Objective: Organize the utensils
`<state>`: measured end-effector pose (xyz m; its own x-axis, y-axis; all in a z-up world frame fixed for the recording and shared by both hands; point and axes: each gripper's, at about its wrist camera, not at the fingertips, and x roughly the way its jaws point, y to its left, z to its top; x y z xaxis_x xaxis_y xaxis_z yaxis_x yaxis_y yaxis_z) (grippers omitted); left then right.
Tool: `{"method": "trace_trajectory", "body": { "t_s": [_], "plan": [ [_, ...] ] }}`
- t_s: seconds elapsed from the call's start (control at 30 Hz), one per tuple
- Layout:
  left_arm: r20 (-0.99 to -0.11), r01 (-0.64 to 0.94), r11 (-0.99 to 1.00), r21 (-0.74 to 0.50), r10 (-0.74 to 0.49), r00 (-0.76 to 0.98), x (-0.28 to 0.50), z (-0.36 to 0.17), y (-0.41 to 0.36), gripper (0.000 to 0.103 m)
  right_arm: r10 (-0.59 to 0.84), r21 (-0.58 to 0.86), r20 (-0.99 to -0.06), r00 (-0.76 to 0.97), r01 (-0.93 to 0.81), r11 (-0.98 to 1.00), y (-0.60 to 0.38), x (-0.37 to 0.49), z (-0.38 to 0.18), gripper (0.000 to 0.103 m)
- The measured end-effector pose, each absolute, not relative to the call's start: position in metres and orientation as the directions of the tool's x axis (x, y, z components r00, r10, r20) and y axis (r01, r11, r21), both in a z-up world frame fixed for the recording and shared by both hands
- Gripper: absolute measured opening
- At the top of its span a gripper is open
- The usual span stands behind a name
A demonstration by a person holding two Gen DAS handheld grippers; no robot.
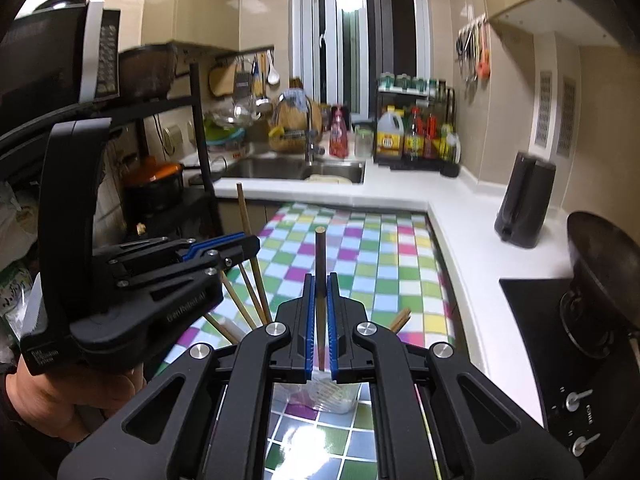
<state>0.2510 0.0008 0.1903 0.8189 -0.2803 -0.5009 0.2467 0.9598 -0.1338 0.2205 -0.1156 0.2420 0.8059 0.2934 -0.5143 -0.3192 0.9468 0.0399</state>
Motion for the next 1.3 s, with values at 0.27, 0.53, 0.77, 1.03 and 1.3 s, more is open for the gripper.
{"method": "trace_trajectory", "body": {
  "t_s": [0.27, 0.53, 0.77, 1.03, 1.3],
  "plan": [
    [-0.508, 0.254, 0.958, -0.135, -0.287, 0.812, 0.247, 0.181, 0.008, 0.035, 0.286, 0.075, -0.571, 0.769, -0.298, 0.952, -0.119, 0.236, 0.214, 0.022],
    [-0.4, 0.222, 0.969, -0.107, -0.246, 0.883, 0.184, 0.222, 0.015, 0.056, 0.285, 0.068, -0.478, 0.831, -0.289, 0.955, -0.133, 0.193, 0.241, 0.048],
    [-0.345, 0.135, 0.987, -0.09, -0.158, 0.925, 0.109, 0.203, 0.023, 0.09, 0.214, 0.053, -0.338, 0.916, -0.209, 0.977, -0.151, 0.115, 0.237, 0.094],
    [-0.432, 0.012, 0.995, -0.099, -0.054, 0.9, 0.086, 0.124, 0.023, 0.095, 0.075, 0.001, -0.347, 0.935, -0.079, 0.997, -0.17, 0.086, 0.18, 0.098],
    [-0.487, -0.023, 0.995, -0.093, -0.025, 0.873, 0.092, 0.088, 0.019, 0.095, 0.066, 0.006, -0.42, 0.905, -0.07, 0.998, -0.181, 0.099, 0.118, 0.098]
  ]
}}
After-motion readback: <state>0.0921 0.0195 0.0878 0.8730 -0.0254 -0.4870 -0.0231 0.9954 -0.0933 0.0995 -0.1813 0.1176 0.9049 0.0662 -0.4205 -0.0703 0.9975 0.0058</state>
